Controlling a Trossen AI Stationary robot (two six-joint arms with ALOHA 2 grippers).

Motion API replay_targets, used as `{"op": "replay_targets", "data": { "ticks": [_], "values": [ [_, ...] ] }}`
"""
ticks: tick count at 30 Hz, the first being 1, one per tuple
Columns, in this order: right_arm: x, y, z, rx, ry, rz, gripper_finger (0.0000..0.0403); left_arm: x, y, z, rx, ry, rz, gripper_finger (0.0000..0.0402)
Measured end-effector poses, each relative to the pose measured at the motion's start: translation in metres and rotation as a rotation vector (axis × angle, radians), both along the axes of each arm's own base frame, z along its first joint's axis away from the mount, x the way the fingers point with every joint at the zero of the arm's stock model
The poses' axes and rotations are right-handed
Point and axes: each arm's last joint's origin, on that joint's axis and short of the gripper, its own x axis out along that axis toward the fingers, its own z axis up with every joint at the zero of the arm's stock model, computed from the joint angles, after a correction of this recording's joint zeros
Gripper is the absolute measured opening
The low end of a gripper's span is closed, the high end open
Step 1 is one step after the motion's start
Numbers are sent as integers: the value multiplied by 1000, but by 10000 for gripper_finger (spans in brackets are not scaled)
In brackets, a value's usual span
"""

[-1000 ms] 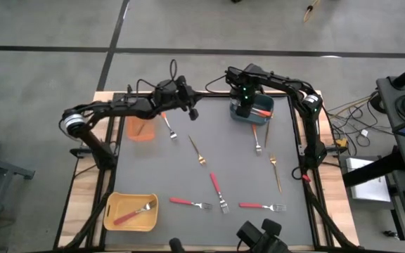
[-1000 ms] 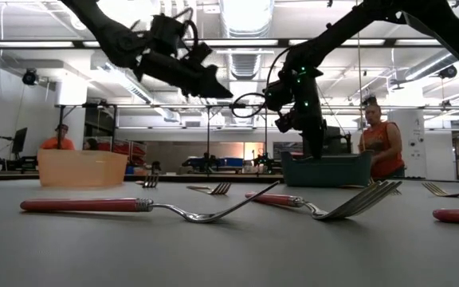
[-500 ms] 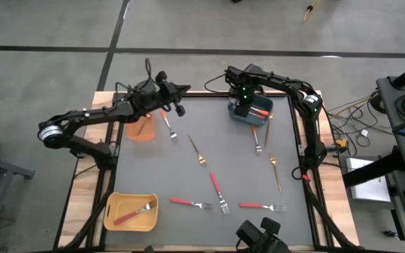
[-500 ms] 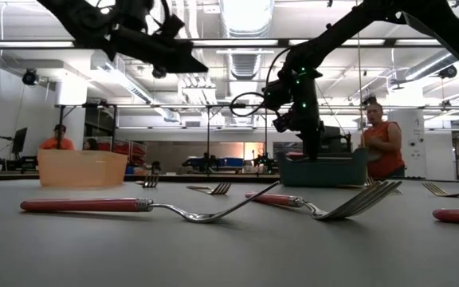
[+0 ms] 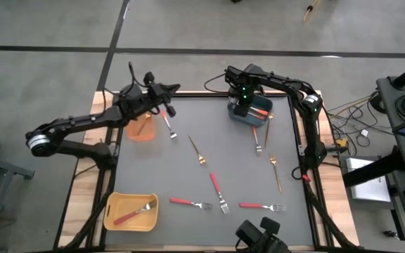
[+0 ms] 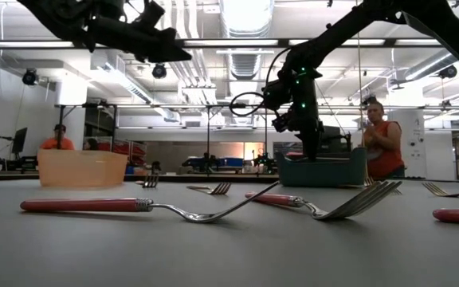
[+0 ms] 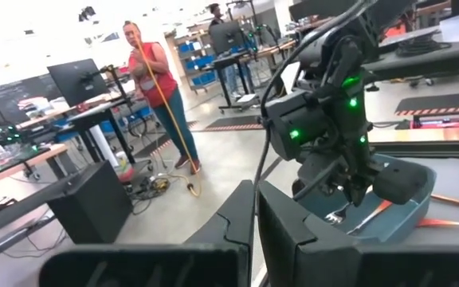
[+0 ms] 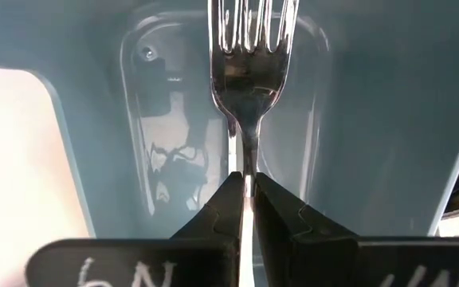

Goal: Sort silverware by color (type)
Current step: Put the orange fork into the blue bin

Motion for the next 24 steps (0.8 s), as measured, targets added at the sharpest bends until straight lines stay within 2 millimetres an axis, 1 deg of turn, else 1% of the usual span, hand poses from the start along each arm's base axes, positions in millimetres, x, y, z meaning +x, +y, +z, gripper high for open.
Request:
{"op": "replay_targets", "data": {
  "ticks": [3, 10, 14, 17, 19, 24],
  "values": [
    [0, 0, 0, -1, -1, -7, 25, -4, -2, 1, 5, -10, 10, 0],
    [1, -1, 0, -13, -14, -8, 94, -7, -4, 4, 10, -18, 15, 0],
    [1, -1, 0, -13, -14, -17, 121, -8, -4, 4, 11, -19, 15, 0],
    [1, -1, 3, -18, -20, -47, 133, -8, -4, 4, 11, -20, 15, 0],
    [1, -1, 9, -29, -35, -61, 138, -8, -4, 4, 12, -20, 16, 0],
    [-1, 1, 22, -51, -61, -69, 136, -8, -4, 4, 17, -16, 17, 0]
  ]
}}
